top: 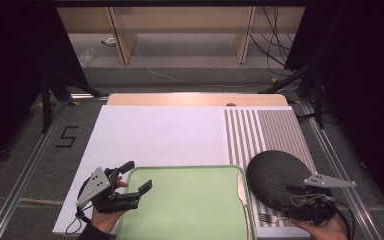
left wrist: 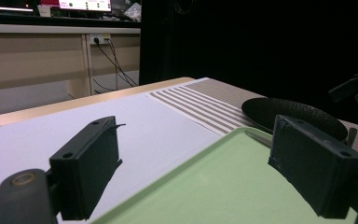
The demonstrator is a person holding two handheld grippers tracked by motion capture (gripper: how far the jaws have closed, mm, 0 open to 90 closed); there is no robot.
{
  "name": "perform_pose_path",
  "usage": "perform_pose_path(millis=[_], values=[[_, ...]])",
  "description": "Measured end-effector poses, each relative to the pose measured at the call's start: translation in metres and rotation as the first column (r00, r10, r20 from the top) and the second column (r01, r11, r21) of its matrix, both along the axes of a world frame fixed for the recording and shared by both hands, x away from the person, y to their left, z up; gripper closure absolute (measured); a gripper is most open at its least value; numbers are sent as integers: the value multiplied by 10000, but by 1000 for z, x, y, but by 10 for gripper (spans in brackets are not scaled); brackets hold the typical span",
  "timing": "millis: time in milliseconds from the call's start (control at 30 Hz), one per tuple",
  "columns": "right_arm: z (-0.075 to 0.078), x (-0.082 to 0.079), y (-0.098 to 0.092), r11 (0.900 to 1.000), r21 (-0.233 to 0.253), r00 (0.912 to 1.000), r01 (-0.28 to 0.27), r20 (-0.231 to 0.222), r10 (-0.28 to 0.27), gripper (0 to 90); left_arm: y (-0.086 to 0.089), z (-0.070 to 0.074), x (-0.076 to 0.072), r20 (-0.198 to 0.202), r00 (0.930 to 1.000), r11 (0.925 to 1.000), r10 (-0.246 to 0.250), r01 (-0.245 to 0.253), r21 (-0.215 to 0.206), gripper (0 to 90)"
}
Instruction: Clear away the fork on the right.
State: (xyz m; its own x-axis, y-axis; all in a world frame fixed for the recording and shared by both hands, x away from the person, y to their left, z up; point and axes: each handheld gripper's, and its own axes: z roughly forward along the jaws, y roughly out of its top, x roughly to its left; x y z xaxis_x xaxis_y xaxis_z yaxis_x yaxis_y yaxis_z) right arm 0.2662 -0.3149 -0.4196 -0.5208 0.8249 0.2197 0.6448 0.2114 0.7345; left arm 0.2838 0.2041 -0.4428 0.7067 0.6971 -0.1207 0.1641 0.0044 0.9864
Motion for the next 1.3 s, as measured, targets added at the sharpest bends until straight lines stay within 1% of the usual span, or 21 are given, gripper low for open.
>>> perform_pose_path(millis=[67, 233, 300, 433, 500, 633, 667, 733, 767, 800, 867, 900, 1033, 1067, 1133, 1167, 1200, 1300], values=[[1, -2, -4, 9993, -356, 10000, 77, -24, -77, 203, 0, 0, 0, -1, 10000, 10000, -8, 8, 24, 150], [1, -5, -14, 9964, -842, 9998, 116, -127, -127, 208, -1, 0, 0, 13, 10000, 10000, -31, 31, 44, 150], [1, -6, -16, 9941, -1075, 9995, 146, -276, -177, 210, -1, 0, 0, 18, 10000, 10000, -29, 29, 23, 150], [-1, -5, -18, 9854, -1700, 9985, -41, -543, -53, 216, -1, 0, 0, 24, 10000, 10000, -30, 30, 37, 150], [-3, -6, -18, 9805, -1958, 9975, -148, -707, 9, 216, -1, 0, 0, 29, 10000, 10000, -29, 29, 43, 150], [-5, -5, -20, 9708, -2387, 9960, -219, -892, 6, 219, 0, 1, -1, 66, 10000, 10000, -21, 21, 30, 150], [-5, -5, -20, 9699, -2426, 9955, -219, -950, -13, 219, 0, 1, -1, 50, 10000, 10000, -18, 18, 21, 150], [-6, -6, -21, 9672, -2508, 9939, -393, -1095, 120, 218, 0, 0, 0, 35, 10000, 10000, -12, 11, 14, 150], [-7, -6, -22, 9644, -2605, 9932, -458, -1152, 161, 217, 0, 0, -1, 35, 10000, 10000, -16, 16, 7, 150], [-8, -6, -23, 9634, -2646, 9924, -431, -1225, 108, 217, 0, 1, -1, 52, 10000, 10000, -28, 28, 29, 150], [-9, -6, -24, 9586, -2813, 9902, -433, -1393, 38, 215, -1, 1, -1, 72, 10000, 10000, -42, 42, 50, 150], [-10, -6, -25, 9554, -2907, 9896, -515, -1438, 96, 212, -1, 1, -1, 80, 10000, 10000, -37, 37, 47, 150], [-11, -6, -29, 9490, -3113, 9867, -497, -1625, -17, 211, 0, 1, -1, 40, 10000, 10000, -12, 12, 12, 150], [-12, -6, -30, 9453, -3223, 9861, -499, -1662, -47, 210, 0, 0, -1, 43, 10000, 10000, -26, 26, 54, 149], [-13, -6, -33, 9428, -3302, 9843, -455, -1758, -140, 211, -1, 1, -1, 78, 10000, 10000, -34, 34, 64, 149], [-13, -6, -34, 9437, -3279, 9817, -435, -1893, -205, 212, -1, 1, -1, 72, 10000, 10000, -34, 34, 71, 149], [-14, -6, -35, 9421, -3326, 9799, -429, -1978, -252, 212, -1, 1, -1, 63, 10000, 10000, -36, 36, 78, 149], [-16, -6, -38, 9326, -3579, 9756, -472, -2170, -339, 215, 0, 1, -1, 75, 10000, 10000, -38, 37, 54, 149]])
